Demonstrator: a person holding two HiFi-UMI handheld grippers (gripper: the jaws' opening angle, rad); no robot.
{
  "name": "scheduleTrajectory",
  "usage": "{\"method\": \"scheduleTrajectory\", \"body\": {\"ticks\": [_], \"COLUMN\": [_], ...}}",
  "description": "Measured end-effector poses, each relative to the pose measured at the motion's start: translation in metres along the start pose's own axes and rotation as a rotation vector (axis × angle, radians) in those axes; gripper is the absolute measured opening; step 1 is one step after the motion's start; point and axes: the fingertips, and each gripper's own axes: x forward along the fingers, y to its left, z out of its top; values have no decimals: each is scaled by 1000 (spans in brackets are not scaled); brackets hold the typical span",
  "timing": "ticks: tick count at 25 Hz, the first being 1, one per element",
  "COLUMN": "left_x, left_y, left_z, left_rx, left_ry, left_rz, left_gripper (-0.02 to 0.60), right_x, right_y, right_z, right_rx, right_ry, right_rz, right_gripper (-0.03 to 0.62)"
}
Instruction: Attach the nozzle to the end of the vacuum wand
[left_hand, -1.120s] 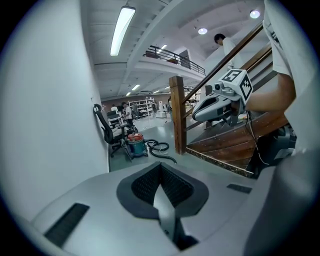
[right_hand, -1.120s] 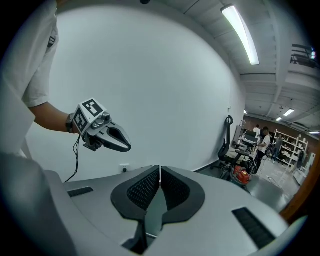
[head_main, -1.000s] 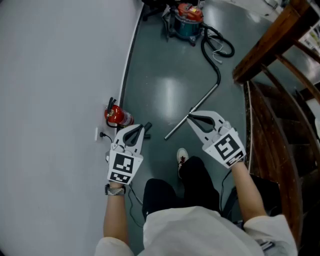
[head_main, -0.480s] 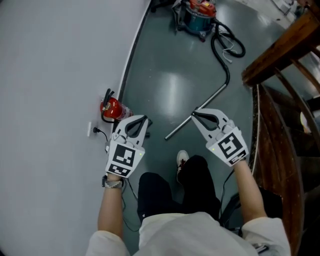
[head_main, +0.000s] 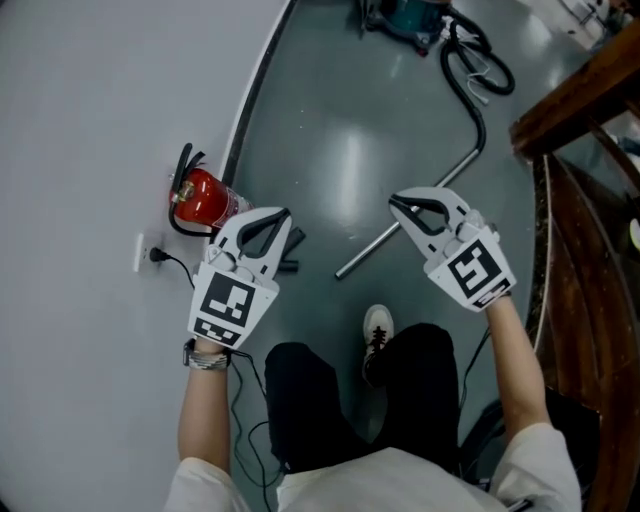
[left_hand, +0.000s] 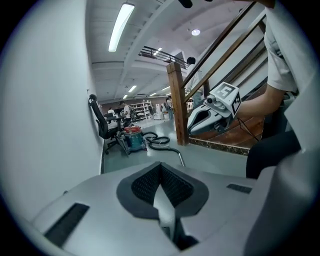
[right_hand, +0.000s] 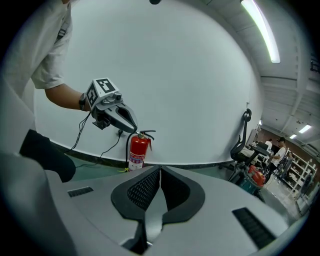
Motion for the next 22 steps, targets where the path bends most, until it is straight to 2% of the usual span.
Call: {"method": "scheduleTrajectory", "body": {"ticks": [5, 12, 18, 22], "left_x": [41, 84, 112, 127], "left_y": [-15, -23, -32, -34], "left_z": [-99, -226, -281, -304], "left_rx": [-1, -59, -54, -40], "left_ry": [37, 120, 168, 188], "left_rz": [-15, -41, -90, -100], "left_gripper": [0, 0, 0, 0], "right_x": [60, 131, 166, 176], "right_y": [32, 87, 117, 145], "right_z": [-78, -173, -220, -257], "right_rx": [18, 52, 75, 76], "right_ry": [11, 46, 60, 107], "right_rz": [37, 135, 174, 241], "right_gripper": [29, 31, 31, 31]}}
